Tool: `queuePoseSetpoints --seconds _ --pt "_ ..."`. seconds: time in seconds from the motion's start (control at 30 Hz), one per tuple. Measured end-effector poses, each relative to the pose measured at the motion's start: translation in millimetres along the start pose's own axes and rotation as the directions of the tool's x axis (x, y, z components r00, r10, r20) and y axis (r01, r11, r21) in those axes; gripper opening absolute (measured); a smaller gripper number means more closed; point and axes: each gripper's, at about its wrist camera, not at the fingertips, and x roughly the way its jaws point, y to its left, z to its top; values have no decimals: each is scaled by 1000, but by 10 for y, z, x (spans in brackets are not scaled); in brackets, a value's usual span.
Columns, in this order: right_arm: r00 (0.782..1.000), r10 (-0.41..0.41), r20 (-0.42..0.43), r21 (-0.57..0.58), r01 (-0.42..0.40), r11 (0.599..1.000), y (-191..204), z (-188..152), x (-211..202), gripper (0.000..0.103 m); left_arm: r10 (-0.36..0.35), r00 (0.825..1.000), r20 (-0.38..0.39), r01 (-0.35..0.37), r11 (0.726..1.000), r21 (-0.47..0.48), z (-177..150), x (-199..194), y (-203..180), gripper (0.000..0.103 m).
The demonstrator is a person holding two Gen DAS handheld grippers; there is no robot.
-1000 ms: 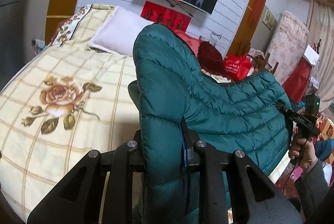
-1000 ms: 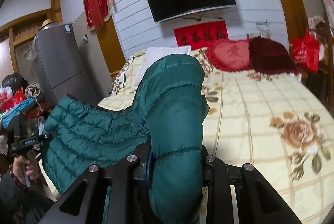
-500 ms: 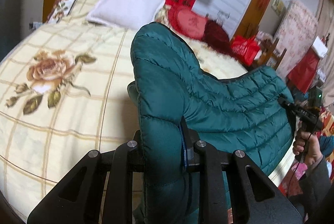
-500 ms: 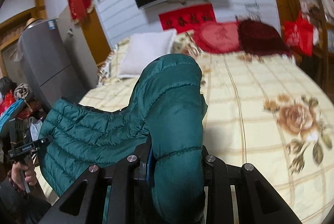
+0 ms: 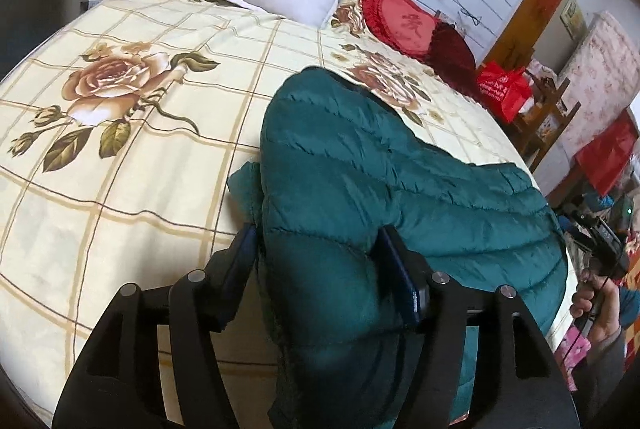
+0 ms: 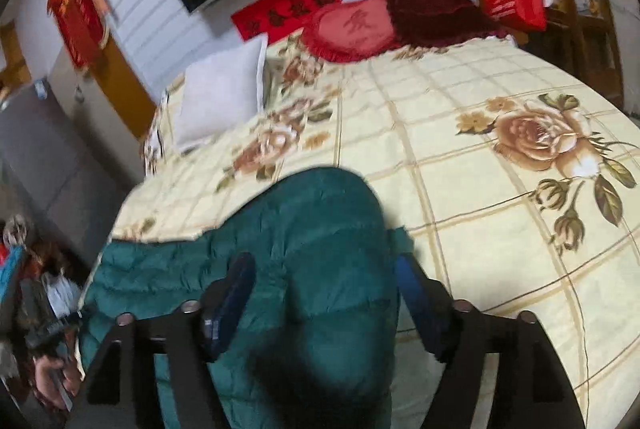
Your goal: Fold large clothes
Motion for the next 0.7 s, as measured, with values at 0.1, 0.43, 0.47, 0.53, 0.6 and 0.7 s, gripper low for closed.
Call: queuePoseSetpoints --seconds 0.1,0.43,0.47,0.53,0.6,0.7 --pt "999 -22 25 -26 22 999 71 17 -66 73 28 999 32 -28 1000 2 21 -96 25 62" --pt "995 -78 61 -88 83 993 334 -55 -169 73 191 950 246 -167 979 -115 20 -663 292 62" --pt "994 -83 65 -89 88 992 358 -69 -181 73 173 943 283 -149 983 -103 11 -734 240 62" --pt "993 -98 69 -93 104 990 406 -109 -193 73 139 937 320 -124 990 -69 -8 -791 129 63" --pt "992 -106 73 -98 113 989 463 -174 -215 73 110 940 324 -107 994 -29 -11 -758 -3 63" --pt "991 -96 92 -140 108 984 644 -297 -279 73 96 951 293 -103 995 8 -25 -612 -164 63"
